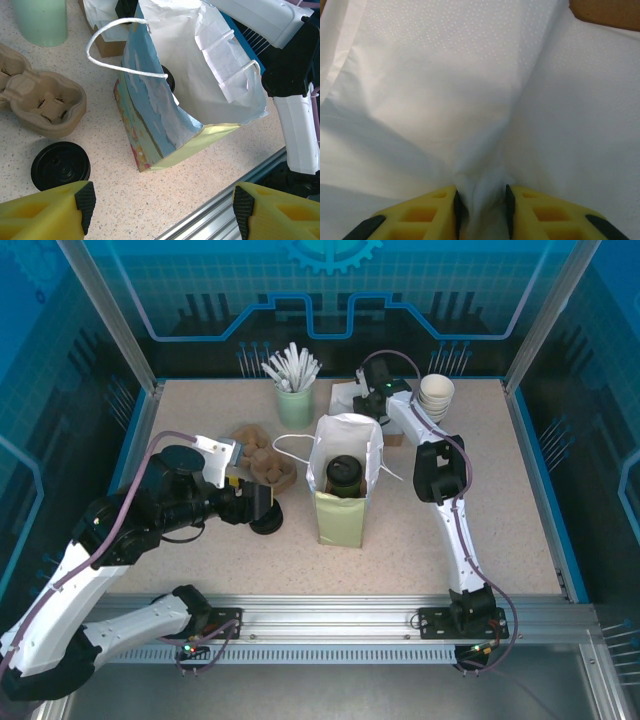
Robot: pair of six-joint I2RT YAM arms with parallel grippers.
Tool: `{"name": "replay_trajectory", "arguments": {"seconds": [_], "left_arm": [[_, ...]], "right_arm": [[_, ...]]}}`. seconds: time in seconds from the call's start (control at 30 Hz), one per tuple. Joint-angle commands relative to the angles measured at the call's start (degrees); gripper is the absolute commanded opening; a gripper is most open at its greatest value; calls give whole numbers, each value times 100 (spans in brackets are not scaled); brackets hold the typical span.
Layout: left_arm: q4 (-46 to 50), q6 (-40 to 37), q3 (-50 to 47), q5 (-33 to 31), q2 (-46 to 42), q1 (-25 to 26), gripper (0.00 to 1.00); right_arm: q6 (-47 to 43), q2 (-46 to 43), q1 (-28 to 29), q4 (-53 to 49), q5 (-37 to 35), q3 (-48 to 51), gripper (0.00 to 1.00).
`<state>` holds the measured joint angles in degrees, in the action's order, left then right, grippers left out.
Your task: Pack the takeout coffee
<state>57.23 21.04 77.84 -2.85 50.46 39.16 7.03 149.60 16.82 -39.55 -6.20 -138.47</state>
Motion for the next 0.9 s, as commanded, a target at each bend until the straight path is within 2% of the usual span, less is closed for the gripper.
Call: {"name": "replay_trajectory", "arguments": {"seconds": [0.0, 0.13, 0.3, 0.7, 0.77, 0.87], "left_arm": [[135, 10, -3, -93, -21, -24, 75], [161, -3, -2, -96, -23, -29, 75], [184, -7, 13, -82, -14, -22, 76], [204, -21, 45, -93, -15, -22, 77], [177, -25, 29, -88, -14, -23, 77], [135, -29, -5, -55, -10, -30, 78]], "right_arm": [[21, -434, 28, -70, 128, -92, 30], [102, -581, 6, -109, 87, -93, 25], [129, -763, -7, -89, 184, -60, 13], [-14, -1484, -15, -206, 296, -101, 4], [-29, -1560, -27, -350, 354, -232, 0], [104, -1725, -71, -646, 491, -463, 0]]}}
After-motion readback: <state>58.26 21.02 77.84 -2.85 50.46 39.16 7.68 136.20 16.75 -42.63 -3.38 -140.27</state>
